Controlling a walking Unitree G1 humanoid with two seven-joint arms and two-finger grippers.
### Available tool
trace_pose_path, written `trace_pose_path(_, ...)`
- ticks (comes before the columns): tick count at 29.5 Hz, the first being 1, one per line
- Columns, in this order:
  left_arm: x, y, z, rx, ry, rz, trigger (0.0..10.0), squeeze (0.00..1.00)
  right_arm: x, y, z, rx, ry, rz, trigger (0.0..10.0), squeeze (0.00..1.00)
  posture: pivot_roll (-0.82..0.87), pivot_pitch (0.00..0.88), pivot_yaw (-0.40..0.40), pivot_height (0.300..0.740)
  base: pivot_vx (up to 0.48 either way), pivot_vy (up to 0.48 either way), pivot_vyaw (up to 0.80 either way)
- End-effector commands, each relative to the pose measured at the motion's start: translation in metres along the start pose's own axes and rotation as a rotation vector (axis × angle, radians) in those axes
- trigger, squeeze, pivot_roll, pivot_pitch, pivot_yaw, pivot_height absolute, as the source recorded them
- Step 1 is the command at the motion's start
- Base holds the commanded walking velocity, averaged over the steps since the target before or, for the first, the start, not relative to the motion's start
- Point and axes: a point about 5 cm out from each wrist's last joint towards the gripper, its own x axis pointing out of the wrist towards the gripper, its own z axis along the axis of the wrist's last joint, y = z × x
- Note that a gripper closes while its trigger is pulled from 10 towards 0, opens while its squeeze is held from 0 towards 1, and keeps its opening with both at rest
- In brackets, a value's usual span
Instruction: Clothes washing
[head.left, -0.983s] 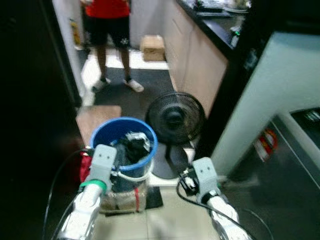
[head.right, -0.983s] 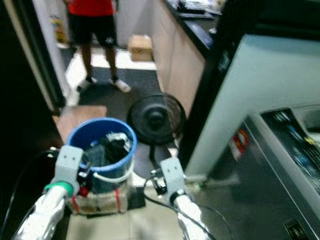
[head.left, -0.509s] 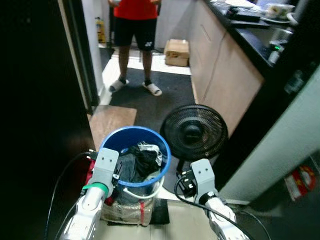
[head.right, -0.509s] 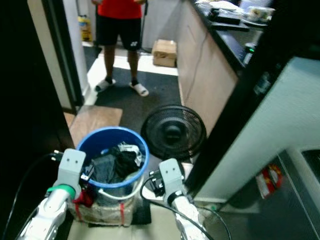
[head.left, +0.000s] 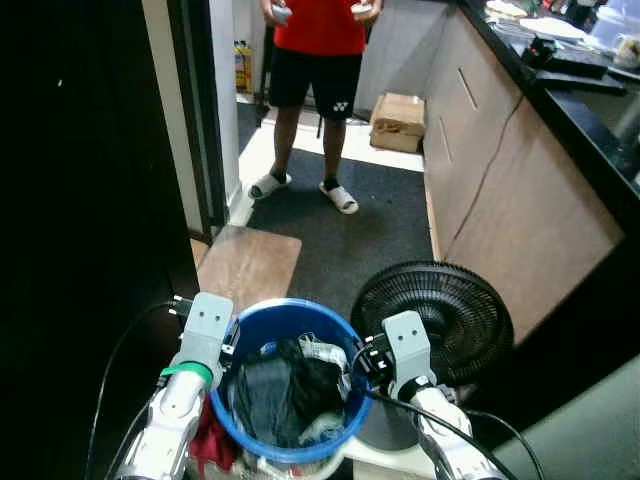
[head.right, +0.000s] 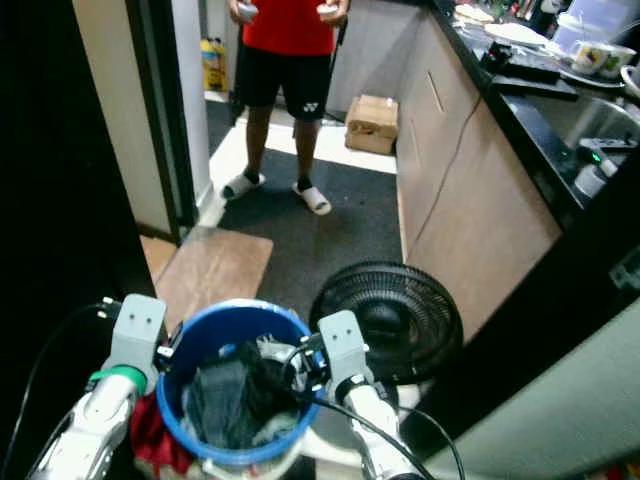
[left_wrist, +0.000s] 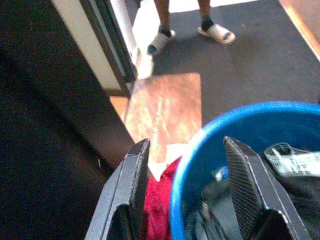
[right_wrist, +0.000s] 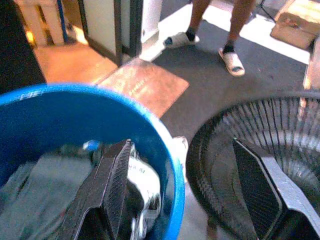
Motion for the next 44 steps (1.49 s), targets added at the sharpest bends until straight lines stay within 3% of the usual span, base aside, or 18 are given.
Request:
trace_pose_path(1, -0.002, -0.004, -0.006, -0.011, 0.022, -0.012, 10.0, 0.00, -0.004, -0.001, -0.007, 0.005, 0.023, -0.003, 10.0, 0.00, 0.11, 0.003, -0.024, 0.720, 0.424, 0.000, 0.00)
trace_pose_path(25, -0.003, -0.008, -0.009, 0.001, 0.027, -0.032, 10.0, 0.00, -0.004, 0.003, -0.007, -0.003, 0.016, 0.024, 10.0, 0.00, 0.10, 0.014, -0.022, 0.720, 0.000, 0.000, 0.00)
trace_pose_path(37, -0.008, -0.015, -0.019, -0.002, 0.041, -0.056, 10.0, 0.00, -0.001, 0.005, -0.004, 0.033, 0.007, -0.026, 10.0, 0.00, 0.10, 0.023, -0.028, 0.720, 0.000, 0.000, 0.00)
trace_pose_path(44, -0.008, -0.014, -0.019, -0.011, 0.042, -0.054, 10.0, 0.00, 0.000, 0.004, -0.001, 0.035, -0.002, -0.034, 10.0, 0.00, 0.10, 0.024, -0.029, 0.690, 0.000, 0.000, 0.00)
